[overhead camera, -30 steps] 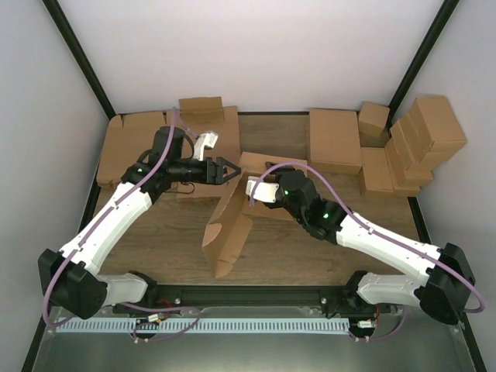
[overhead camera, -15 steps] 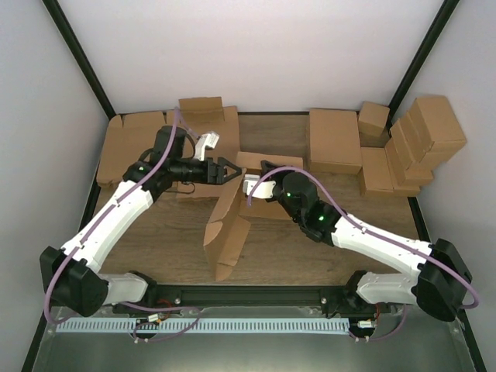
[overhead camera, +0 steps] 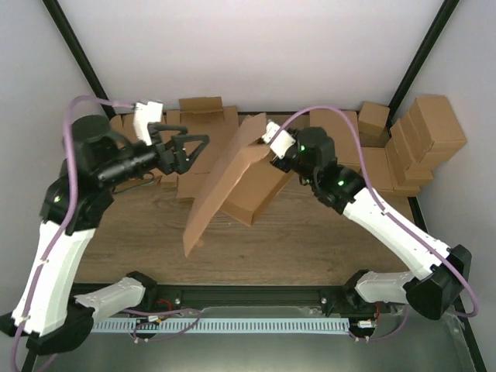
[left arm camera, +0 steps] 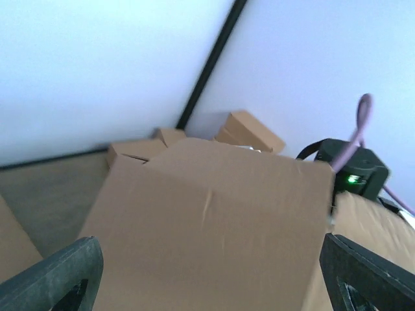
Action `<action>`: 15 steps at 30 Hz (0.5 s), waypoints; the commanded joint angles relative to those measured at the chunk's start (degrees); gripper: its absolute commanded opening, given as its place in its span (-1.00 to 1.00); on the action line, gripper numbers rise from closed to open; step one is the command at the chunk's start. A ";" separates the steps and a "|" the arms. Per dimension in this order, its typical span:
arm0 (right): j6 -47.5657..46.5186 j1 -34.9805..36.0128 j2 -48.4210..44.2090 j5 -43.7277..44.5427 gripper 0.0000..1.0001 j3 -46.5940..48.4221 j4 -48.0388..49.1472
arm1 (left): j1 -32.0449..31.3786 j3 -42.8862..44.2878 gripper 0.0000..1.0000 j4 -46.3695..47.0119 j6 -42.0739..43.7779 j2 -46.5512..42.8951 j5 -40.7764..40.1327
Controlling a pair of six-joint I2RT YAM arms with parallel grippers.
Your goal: Fold the paper box
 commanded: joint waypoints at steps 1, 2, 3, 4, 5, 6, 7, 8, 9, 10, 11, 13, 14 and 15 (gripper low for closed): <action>20.53 -6.12 2.41 -13.95 -0.99 2.00 -10.72 | 0.05 2.99 0.91 -5.50 1.84 -2.35 -9.85; 24.23 -7.21 3.21 -14.98 -0.99 1.49 -11.40 | 0.03 3.20 0.92 -5.90 2.02 -2.76 -10.55; 27.56 -8.50 4.03 -16.49 -0.99 0.88 -12.09 | 0.03 3.28 0.92 -6.33 2.11 -3.00 -11.18; 30.54 -9.81 4.82 -19.08 -0.99 0.10 -12.66 | 0.03 3.26 0.93 -6.82 2.28 -3.09 -11.56; 32.91 -10.85 5.52 -21.87 -0.99 -1.20 -12.77 | 0.03 3.08 0.93 -7.33 2.51 -2.96 -11.81; 35.41 -11.89 6.06 -24.20 -0.99 -2.81 -12.46 | 0.03 2.52 0.94 -7.62 2.75 -2.89 -12.06; 37.85 -12.52 6.47 -26.24 -0.99 -4.80 -11.91 | 0.03 1.80 0.94 -7.86 2.96 -2.75 -12.38; 39.84 -13.01 6.87 -28.09 -0.99 -6.63 -11.21 | 0.10 0.95 0.95 -8.12 3.10 -2.64 -12.80; 41.72 -13.24 7.31 -29.55 -0.99 -8.70 -10.43 | 0.08 0.27 0.95 -8.20 3.25 -2.47 -13.04; 43.40 -13.52 7.75 -30.55 -0.99 -10.63 -9.72 | 0.06 -0.56 0.96 -8.22 3.30 -2.37 -13.19; 45.17 -13.58 8.50 -31.05 -0.99 -12.49 -8.91 | 0.04 -1.32 0.99 -8.26 3.08 -2.27 -13.85; 47.09 -13.58 9.99 -32.32 -0.99 -16.43 -7.70 | 0.06 -3.18 1.00 -7.94 2.70 -2.19 -15.20; 47.67 -13.58 11.09 -32.38 -0.99 -17.52 -7.36 | 0.08 -4.20 1.00 -7.61 2.69 -2.16 -15.23; 48.28 -13.58 12.14 -31.80 -0.99 -18.40 -7.12 | 0.04 -5.91 1.00 -7.15 2.69 -2.12 -14.76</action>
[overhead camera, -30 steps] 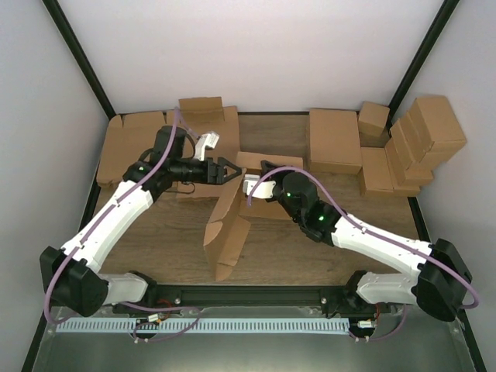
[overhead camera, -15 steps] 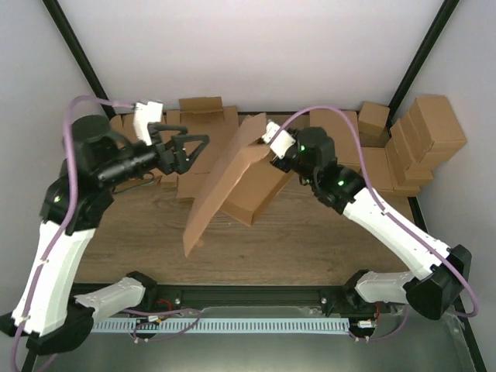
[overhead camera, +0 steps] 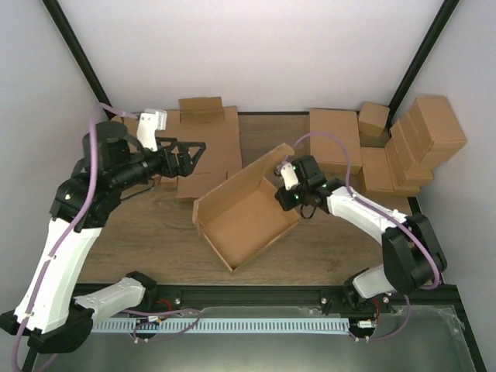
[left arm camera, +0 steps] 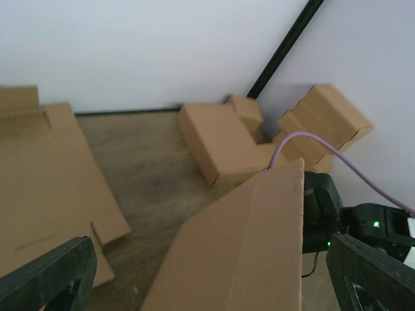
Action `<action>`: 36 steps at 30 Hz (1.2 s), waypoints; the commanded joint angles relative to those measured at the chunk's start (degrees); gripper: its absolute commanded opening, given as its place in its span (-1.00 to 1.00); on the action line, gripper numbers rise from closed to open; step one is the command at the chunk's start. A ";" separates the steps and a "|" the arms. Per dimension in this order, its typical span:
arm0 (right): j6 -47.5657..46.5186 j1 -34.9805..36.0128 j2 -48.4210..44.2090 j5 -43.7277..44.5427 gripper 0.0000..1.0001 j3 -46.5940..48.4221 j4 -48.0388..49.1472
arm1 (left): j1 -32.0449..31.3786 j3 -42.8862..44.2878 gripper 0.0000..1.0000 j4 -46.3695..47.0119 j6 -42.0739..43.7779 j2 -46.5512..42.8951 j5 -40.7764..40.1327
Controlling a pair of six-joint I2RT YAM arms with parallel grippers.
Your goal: Fold the paper box
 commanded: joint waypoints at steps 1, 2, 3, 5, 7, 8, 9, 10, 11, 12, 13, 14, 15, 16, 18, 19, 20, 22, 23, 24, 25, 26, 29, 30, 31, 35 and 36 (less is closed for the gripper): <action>8.71 -0.33 3.15 -4.63 -0.99 -3.26 2.37 | 0.03 -5.13 1.00 0.03 0.70 0.15 -1.27; 8.78 -0.34 3.98 -4.14 -0.99 -3.83 2.69 | 0.08 -6.64 1.00 0.56 0.86 0.27 0.01; 8.98 -0.34 4.54 -3.21 -0.99 -4.43 3.18 | 0.07 -8.10 1.00 1.14 1.10 0.40 0.77; 9.11 -0.34 5.00 -2.08 -0.98 -5.39 4.20 | 0.09 -10.68 1.00 1.69 1.55 0.55 0.69; 9.19 -0.34 4.61 -1.33 -0.94 -6.64 5.43 | 0.05 -13.37 1.00 2.54 1.50 0.19 -0.17; 9.73 -0.34 4.25 -0.42 -0.92 -7.24 5.92 | 0.03 -14.64 1.00 3.32 1.39 -0.18 -0.27; 10.23 -0.32 3.77 0.33 -0.87 -7.89 6.53 | 0.07 -15.72 1.00 4.02 1.32 -0.54 -0.20; 10.69 -0.29 3.25 0.53 -0.82 -8.68 7.28 | 0.03 -16.81 1.00 4.60 1.19 -0.81 -0.12; 11.01 -0.26 2.79 0.51 -0.79 -9.37 7.93 | 0.06 -17.78 1.00 5.13 1.19 -1.06 -0.01; 11.18 -0.25 2.27 0.25 -0.75 -10.04 8.47 | 0.04 -18.51 1.00 5.49 1.10 -1.20 0.05; 11.30 -0.19 1.80 0.08 -0.68 -10.51 8.95 | 0.08 -19.13 1.00 5.75 1.14 -1.25 -0.02; 11.38 -0.17 1.26 -0.03 -0.61 -11.07 9.37 | 0.08 -19.63 1.00 6.09 1.10 -1.45 -0.35; 11.44 -0.16 0.52 -0.16 -0.56 -11.53 9.66 | 0.06 -20.12 1.00 6.43 1.03 -1.69 -0.88; 11.44 -0.16 -0.03 -0.04 -0.50 -11.91 9.81 | 0.03 -20.63 1.00 6.90 0.94 -1.96 -1.41; 11.47 -0.16 -1.21 0.60 -0.30 -12.45 9.97 | 0.04 -21.37 1.00 7.84 0.79 -2.57 -2.04; 11.51 -0.19 -1.95 0.82 -0.21 -12.76 10.13 | 0.03 -21.66 1.00 8.26 0.69 -2.72 -2.16; 11.50 -0.17 -2.76 1.04 -0.16 -13.29 10.40 | 0.03 -22.04 1.00 8.56 0.63 -2.79 -2.18; 11.87 -0.16 -4.64 1.51 -0.08 -14.07 11.04 | 0.03 -22.56 1.00 8.90 0.36 -2.75 -2.02; 12.04 -0.16 -5.72 1.66 -0.03 -14.58 11.34 | 0.03 -22.82 1.00 9.06 0.25 -2.75 -1.92; 12.29 -0.16 -6.80 1.76 0.02 -14.96 11.69 | 0.03 -23.10 1.00 9.15 0.18 -2.86 -2.02; 12.43 -0.16 -8.03 1.77 0.08 -15.34 11.96 | 0.03 -23.28 1.00 9.19 0.06 -3.09 -2.24; 12.39 -0.16 -9.10 1.78 0.12 -15.75 12.11 | 0.07 -23.84 1.00 9.38 -0.15 -3.47 -2.82; 11.81 -0.16 -12.76 1.10 0.34 -16.61 11.31 | 0.06 -25.78 1.00 10.16 -1.11 -6.03 -5.39; 11.86 -0.14 -14.01 1.31 0.40 -16.93 10.71 | 0.08 -26.50 1.00 10.68 -1.44 -7.08 -5.68; 12.11 -0.16 -15.10 1.64 0.42 -17.15 10.10 | 0.08 -27.32 1.00 10.88 -1.78 -8.08 -5.95; 14.90 -0.03 -21.17 2.74 0.49 -18.76 9.17 | 0.03 -29.83 1.00 10.25 -3.06 -10.67 -6.63; 16.05 0.07 -22.71 3.39 0.49 -19.35 9.41 | 0.03 -30.47 1.00 10.03 -3.55 -11.07 -6.92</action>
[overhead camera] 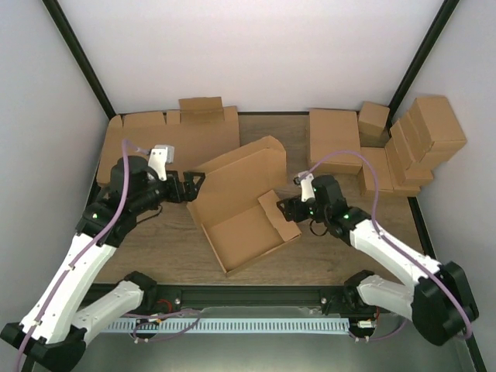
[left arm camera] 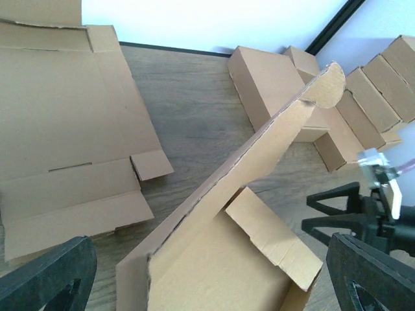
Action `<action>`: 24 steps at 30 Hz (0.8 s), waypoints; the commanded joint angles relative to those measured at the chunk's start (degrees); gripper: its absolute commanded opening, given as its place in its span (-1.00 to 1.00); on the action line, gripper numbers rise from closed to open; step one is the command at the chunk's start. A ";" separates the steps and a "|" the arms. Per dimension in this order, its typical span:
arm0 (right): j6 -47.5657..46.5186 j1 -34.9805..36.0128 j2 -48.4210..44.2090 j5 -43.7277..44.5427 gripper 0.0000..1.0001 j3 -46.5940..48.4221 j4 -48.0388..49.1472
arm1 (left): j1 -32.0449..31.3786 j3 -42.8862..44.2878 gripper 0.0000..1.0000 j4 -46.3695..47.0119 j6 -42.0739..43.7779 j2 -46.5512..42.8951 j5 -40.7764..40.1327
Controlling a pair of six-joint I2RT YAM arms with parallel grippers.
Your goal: Fold the paper box
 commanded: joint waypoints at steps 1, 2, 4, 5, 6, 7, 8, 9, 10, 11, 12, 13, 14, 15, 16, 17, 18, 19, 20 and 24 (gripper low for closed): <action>4.68 0.34 -6.62 2.88 0.49 -1.84 0.10 | 0.03 -2.59 1.00 0.82 -2.50 -2.40 -2.44; 5.58 0.48 -8.07 3.64 0.49 -2.54 0.86 | 0.03 -3.44 1.00 0.76 -3.49 -3.18 -3.05; 7.13 0.74 -10.78 4.78 0.49 -4.34 2.75 | 0.06 -5.33 1.00 1.17 -5.49 -4.66 -3.91; 7.63 0.80 -11.96 5.21 0.50 -5.16 3.67 | 0.03 -6.50 1.00 1.61 -6.56 -5.42 -3.94; 7.58 0.80 -12.92 4.85 0.51 -5.83 4.62 | 0.07 -7.68 1.00 2.12 -7.57 -5.64 -3.76; 7.59 0.80 -13.89 5.15 0.57 -6.31 5.14 | 0.03 -8.75 1.00 2.52 -8.78 -6.99 -3.46; 7.97 0.76 -14.74 6.22 0.69 -6.42 5.25 | 0.03 -9.77 1.00 2.70 -9.43 -7.64 -3.11; 8.65 0.80 -15.51 7.49 0.84 -6.53 5.15 | 0.07 -10.52 1.00 2.71 -9.95 -7.95 -2.90; 9.29 0.80 -16.35 8.90 0.96 -6.59 5.03 | 0.05 -11.25 1.00 2.56 -10.32 -8.10 -2.85; 10.29 0.80 -17.09 10.44 0.99 -6.55 4.67 | 0.08 -11.66 1.00 2.14 -10.64 -8.21 -2.90; 11.27 0.76 -17.70 11.45 0.99 -6.38 4.08 | 0.06 -12.00 1.00 1.72 -10.91 -8.34 -3.03; 11.57 0.76 -18.03 11.23 1.00 -5.93 2.91 | 0.05 -12.37 1.00 1.19 -11.51 -8.44 -3.52; 11.87 0.72 -18.24 10.63 0.99 -5.47 1.51 | 0.08 -12.64 1.00 0.23 -12.41 -8.72 -4.54; 11.80 0.72 -18.41 9.79 1.00 -5.30 0.90 | 0.10 -12.77 1.00 -0.78 -13.74 -9.03 -5.80; 11.34 0.69 -18.65 8.26 1.00 -5.46 1.03 | 0.04 -12.91 1.00 -1.98 -15.20 -9.45 -7.45; 10.66 0.72 -18.92 6.43 1.00 -5.82 1.50 | 0.03 -12.96 1.00 -3.40 -17.17 -10.11 -9.50; 10.12 0.79 -19.11 4.60 1.00 -6.23 2.07 | 0.07 -13.43 1.00 -4.39 -18.89 -10.98 -11.17; 10.03 0.77 -19.22 3.53 1.00 -6.62 2.42 | 0.03 -14.29 1.00 -4.39 -19.21 -12.10 -11.67; 10.33 0.79 -19.15 3.11 0.97 -6.97 2.53 | 0.05 -15.34 1.00 -3.73 -18.48 -13.36 -9.88; 11.82 1.64 -17.13 3.83 0.76 -9.21 4.23 | 0.03 -21.44 1.00 -1.46 -24.10 -17.84 -5.07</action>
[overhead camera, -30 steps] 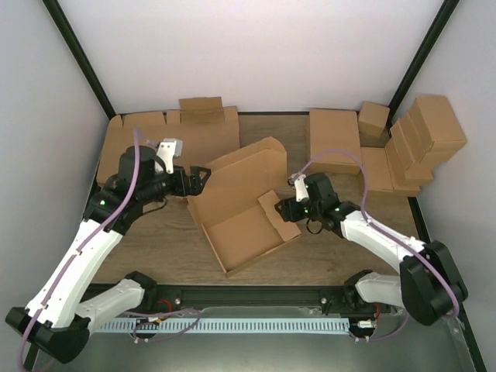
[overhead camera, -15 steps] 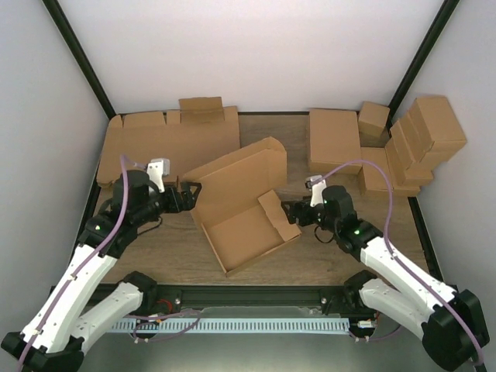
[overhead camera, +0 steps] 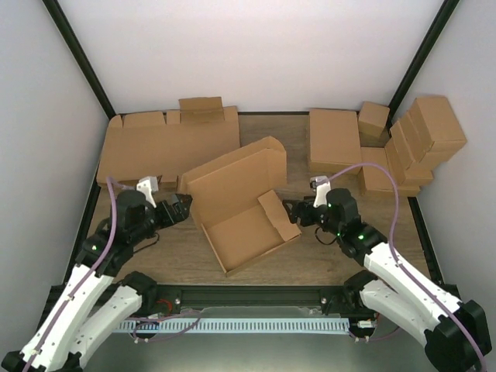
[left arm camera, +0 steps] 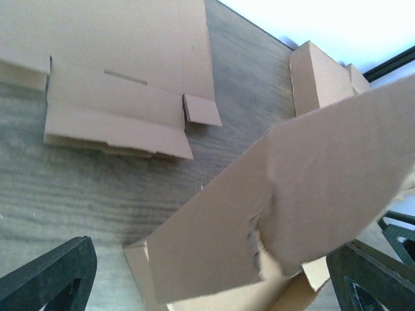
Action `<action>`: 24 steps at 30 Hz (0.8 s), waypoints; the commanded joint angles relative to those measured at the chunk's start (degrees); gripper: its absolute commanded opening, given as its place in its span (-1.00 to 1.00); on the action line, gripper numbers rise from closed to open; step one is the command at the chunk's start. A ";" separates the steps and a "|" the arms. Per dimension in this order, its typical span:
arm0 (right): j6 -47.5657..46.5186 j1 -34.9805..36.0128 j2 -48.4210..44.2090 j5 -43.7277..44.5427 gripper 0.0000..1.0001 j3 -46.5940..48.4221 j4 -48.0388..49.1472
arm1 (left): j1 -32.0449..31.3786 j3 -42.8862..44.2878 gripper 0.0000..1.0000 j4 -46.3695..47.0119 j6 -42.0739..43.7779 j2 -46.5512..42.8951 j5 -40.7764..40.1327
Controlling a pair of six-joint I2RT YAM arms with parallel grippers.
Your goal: Fold the paper box
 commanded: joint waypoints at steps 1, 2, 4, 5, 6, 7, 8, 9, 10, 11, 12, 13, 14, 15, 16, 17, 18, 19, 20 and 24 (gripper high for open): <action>1.98 1.90 1.96 0.64 0.75 -2.59 2.70 | 0.03 -6.74 1.00 1.52 -8.58 -4.20 3.74; 2.22 3.30 2.89 2.58 0.74 -3.41 3.43 | 0.11 -8.89 1.00 2.66 -10.11 -4.98 5.54; 2.94 6.44 4.82 7.44 0.73 -3.71 3.88 | 0.05 -12.37 1.00 4.55 -12.41 -6.51 8.33; 3.30 7.54 5.83 9.10 0.73 -3.60 3.97 | 0.05 -13.72 1.00 5.06 -13.24 -7.23 9.08; 3.56 8.12 6.86 9.97 0.73 -3.64 4.19 | 0.03 -14.83 1.00 5.19 -14.06 -7.96 9.41; 3.70 8.30 7.82 10.52 0.73 -3.60 4.43 | 0.06 -16.07 1.00 5.19 -14.82 -8.71 9.66; 3.85 8.37 8.74 10.92 0.72 -3.50 4.50 | 0.08 -16.90 1.00 5.30 -15.43 -9.36 10.17; 3.93 8.40 9.69 11.45 0.71 -3.30 4.40 | 0.04 -17.75 1.00 5.65 -16.00 -9.84 10.92; 3.88 8.49 10.53 11.98 0.71 -2.96 4.10 | 0.04 -18.47 1.00 5.97 -16.44 -10.12 11.72; 3.72 8.71 11.38 12.76 0.71 -2.42 3.58 | 0.02 -19.04 1.00 6.31 -16.71 -10.28 12.55; 3.41 9.19 12.12 13.85 0.70 -1.81 3.14 | -0.03 -19.64 1.00 6.60 -16.75 -10.29 13.34; 2.84 10.03 13.06 15.25 0.70 -1.35 2.67 | -0.01 -20.21 1.00 6.79 -16.71 -10.26 13.98; 2.89 10.57 13.95 16.93 0.69 -0.70 2.08 | -0.06 -20.76 0.99 6.94 -16.60 -10.26 14.68; 2.70 10.93 14.71 17.44 0.65 -0.09 1.89 | -0.06 -21.35 0.95 7.50 -16.46 -10.20 15.16; 2.19 11.53 15.68 17.84 0.58 0.40 1.96 | -0.09 -21.91 0.91 7.88 -16.24 -10.12 15.44; 2.15 12.15 16.73 18.61 0.55 1.03 1.85 | -0.10 -22.34 0.89 7.93 -16.19 -10.12 15.49; 2.09 12.76 17.84 19.36 0.54 1.61 1.54 | -0.10 -22.78 0.87 8.12 -16.18 -10.14 15.63; 1.91 13.11 19.16 19.76 0.53 2.41 1.26 | -0.09 -23.14 0.86 8.11 -16.07 -10.15 15.71; 1.67 13.36 20.38 20.03 0.52 3.25 0.78 | -0.19 -23.40 0.85 8.17 -16.13 -10.17 15.75; 1.27 13.60 24.88 21.33 0.48 6.08 -0.47 | -0.27 -24.39 0.85 8.17 -16.17 -10.43 15.60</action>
